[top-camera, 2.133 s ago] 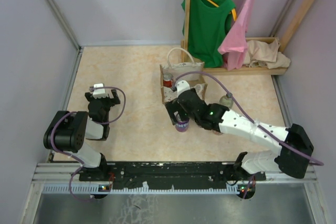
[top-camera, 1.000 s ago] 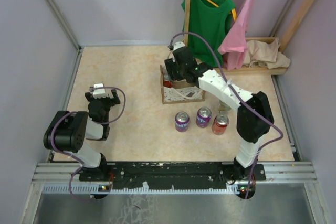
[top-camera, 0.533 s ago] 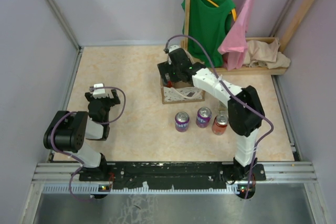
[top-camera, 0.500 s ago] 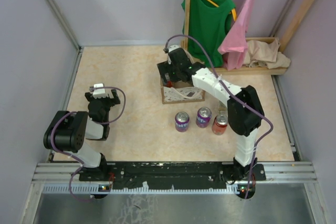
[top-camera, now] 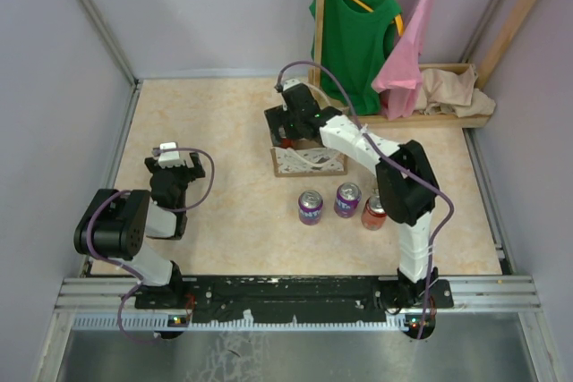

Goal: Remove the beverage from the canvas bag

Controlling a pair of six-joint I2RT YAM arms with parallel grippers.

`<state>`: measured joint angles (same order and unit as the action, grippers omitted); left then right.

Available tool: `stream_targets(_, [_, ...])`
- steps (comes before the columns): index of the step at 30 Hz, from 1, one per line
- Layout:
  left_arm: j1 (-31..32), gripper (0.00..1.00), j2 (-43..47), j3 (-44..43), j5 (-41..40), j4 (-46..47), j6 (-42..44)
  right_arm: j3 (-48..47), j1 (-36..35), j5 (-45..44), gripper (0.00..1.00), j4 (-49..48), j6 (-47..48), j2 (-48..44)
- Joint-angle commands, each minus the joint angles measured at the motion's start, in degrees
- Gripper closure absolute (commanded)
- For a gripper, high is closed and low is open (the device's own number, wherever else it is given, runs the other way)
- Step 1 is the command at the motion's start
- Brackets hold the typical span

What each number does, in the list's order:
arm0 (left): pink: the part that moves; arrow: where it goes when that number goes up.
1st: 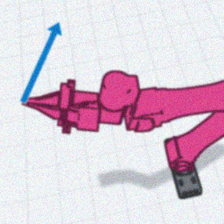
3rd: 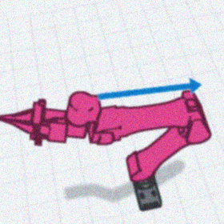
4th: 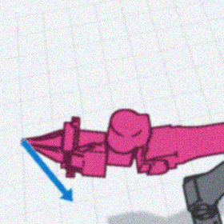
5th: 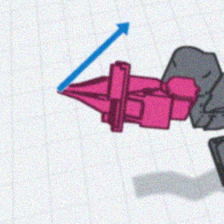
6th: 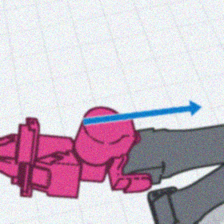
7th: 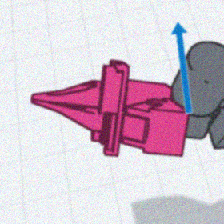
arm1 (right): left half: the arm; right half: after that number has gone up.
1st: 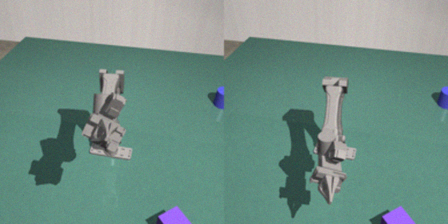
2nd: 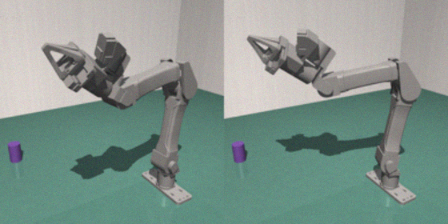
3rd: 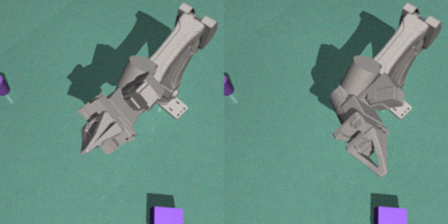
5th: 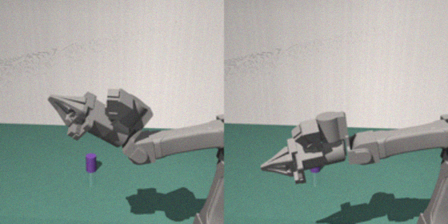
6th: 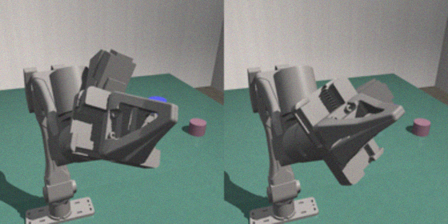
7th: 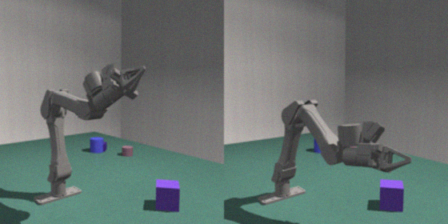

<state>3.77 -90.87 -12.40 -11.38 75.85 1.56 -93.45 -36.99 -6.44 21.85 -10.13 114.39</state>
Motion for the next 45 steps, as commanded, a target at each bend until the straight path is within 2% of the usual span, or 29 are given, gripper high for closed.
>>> stream_targets(1, [0.1,0.00,-0.4,0.3,-0.2,1.0,0.3,-2.9,-0.2,-3.1,0.01,-2.7,1.9,1.7])
stream_targets(4, [0.1,0.00,-0.4,0.3,-0.2,1.0,0.3,-2.4,-0.5,-4.6,0.08,-3.7,2.6,2.0])
stream_targets(7, [0.1,0.00,-0.4,0.3,-0.2,1.0,0.3,-1.7,-0.5,-6.2,0.24,-4.7,3.0,2.0])
stream_targets(12, [0.1,0.00,-0.4,0.4,-0.2,1.0,0.3,-0.9,-0.6,-6.8,0.39,-5.0,3.6,2.2])
stream_targets(17, [0.1,0.00,-0.4,0.3,-0.2,1.0,0.3,1.6,-0.6,-6.0,0.63,-6.4,5.3,0.8])
stream_targets(18, [0.1,0.00,-0.4,0.4,-0.2,1.0,0.2,1.9,-0.6,-5.7,0.69,-6.5,5.8,0.5])
stream_targets(20, [0.0,0.00,-0.4,0.3,-0.2,1.0,0.3,2.5,-0.5,-6.0,1.00,-7.4,7.3,-0.1])
stream_targets(33, [0.1,0.00,-0.4,0.3,-0.2,1.0,0.3,1.6,-0.5,-2.8,1.00,-13.1,15.5,-9.3])
stream_targets(45, [0.1,0.00,-0.4,0.3,-0.2,1.0,0.3,-1.2,-0.6,0.7,1.00,-10.2,14.9,-20.9])
